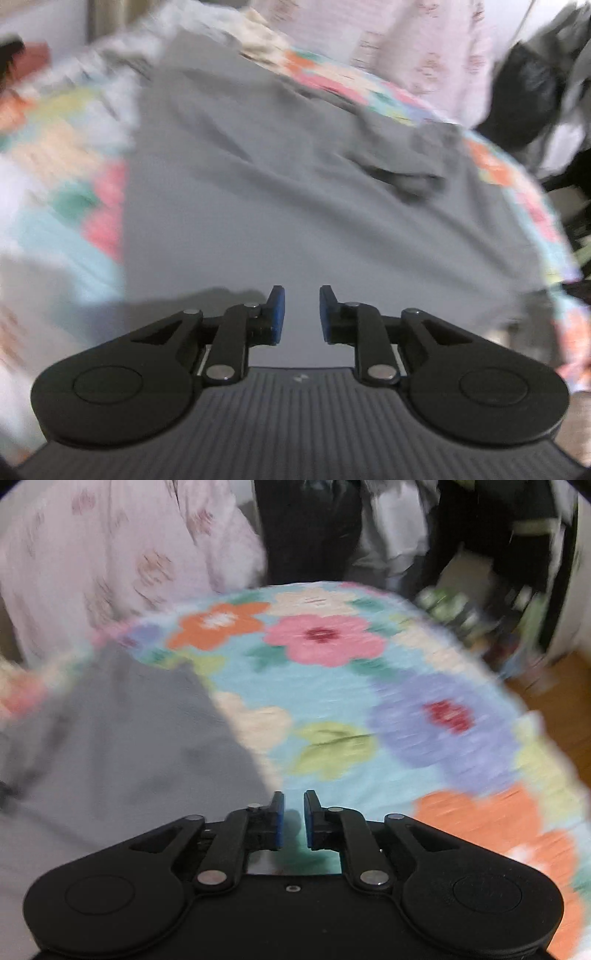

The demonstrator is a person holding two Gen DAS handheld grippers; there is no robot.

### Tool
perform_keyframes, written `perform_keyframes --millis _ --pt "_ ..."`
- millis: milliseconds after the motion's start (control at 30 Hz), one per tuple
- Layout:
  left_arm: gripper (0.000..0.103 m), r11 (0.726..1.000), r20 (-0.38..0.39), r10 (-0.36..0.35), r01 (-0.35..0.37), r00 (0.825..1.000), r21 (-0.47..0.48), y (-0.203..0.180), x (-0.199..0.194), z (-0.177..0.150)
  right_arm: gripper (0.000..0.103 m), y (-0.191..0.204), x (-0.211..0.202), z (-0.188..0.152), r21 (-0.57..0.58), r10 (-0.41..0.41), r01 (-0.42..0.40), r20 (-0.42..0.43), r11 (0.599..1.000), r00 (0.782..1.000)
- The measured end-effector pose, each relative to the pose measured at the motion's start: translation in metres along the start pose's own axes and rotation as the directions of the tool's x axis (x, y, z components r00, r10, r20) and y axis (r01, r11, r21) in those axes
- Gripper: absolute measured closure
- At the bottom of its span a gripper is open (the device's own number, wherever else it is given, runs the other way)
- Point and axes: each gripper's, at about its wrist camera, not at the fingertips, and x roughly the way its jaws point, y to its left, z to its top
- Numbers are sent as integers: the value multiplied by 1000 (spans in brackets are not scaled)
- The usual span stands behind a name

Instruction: Fold clothes

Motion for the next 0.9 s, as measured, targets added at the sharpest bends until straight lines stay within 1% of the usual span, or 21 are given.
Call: perform_keyframes --millis 33,67,100,133,200,267,300,333,400,433,467,533,567,600,633,667,700,733,767,833,900 --pt "72 1000 15 20 -20 1000 11 8 0 7 76 -1 -3 0 28 58 -58 7 998 998" --pt "68 999 31 40 -40 999 21 16 0 13 69 2 -6 0 32 98 -98 14 995 995" --pt "59 999 47 44 -45 998 20 23 1 17 67 9 -8 0 18 124 -125 14 992 992" --pt "56 999 64 44 -45 997 14 31 3 20 66 16 -9 -1 5 151 -151 10 989 989" --pt "56 999 82 41 -41 996 -3 42 12 20 66 30 -10 -1 -5 211 -211 -4 977 977" --pt "56 999 79 39 -37 996 -30 46 24 14 66 44 -8 -2 29 289 -288 -28 957 957" --pt "55 999 65 36 -33 997 -41 46 31 11 66 50 -6 -3 55 329 -327 -36 944 944" --pt "55 999 50 26 -25 998 -28 43 37 10 66 56 -3 -4 72 366 -362 -48 929 929" --pt "55 999 39 28 -29 999 37 31 42 8 66 69 6 -8 94 434 -427 -75 899 898" --pt "55 998 40 26 -28 999 56 26 42 7 66 77 8 -10 87 452 -445 -88 891 888" --pt "55 997 44 21 -24 999 69 21 42 6 65 85 9 -14 68 459 -454 -102 888 883" --pt "55 999 37 -14 13 999 47 18 45 7 65 100 8 -21 19 467 -468 -123 883 876" --pt "55 999 33 -17 16 999 40 18 48 9 65 108 6 -23 2 481 -485 -134 874 866" --pt "55 999 35 -6 5 999 52 15 52 14 65 115 4 -25 -7 499 -506 -148 863 854" --pt "55 997 48 13 -16 999 72 13 55 20 63 125 2 -24 -5 534 -543 -173 840 828" --pt "55 995 65 34 -40 997 93 12 58 27 60 137 1 -21 -6 573 -586 -202 810 794" --pt "55 993 88 53 -62 995 103 13 60 35 57 149 -1 -17 -25 601 -620 -222 784 768" --pt "55 991 112 70 -83 991 108 15 63 44 51 164 -3 -13 -67 607 -635 -233 770 760" --pt "55 990 136 83 -97 987 102 19 64 53 44 179 -3 -10 -115 594 -629 -235 769 770" --pt "55 990 175 101 -117 979 83 31 68 70 42 206 5 -4 -215 537 -585 -246 782 807" --pt "55 987 197 122 -139 973 77 46 76 92 42 226 25 4 -270 468 -529 -259 805 845"
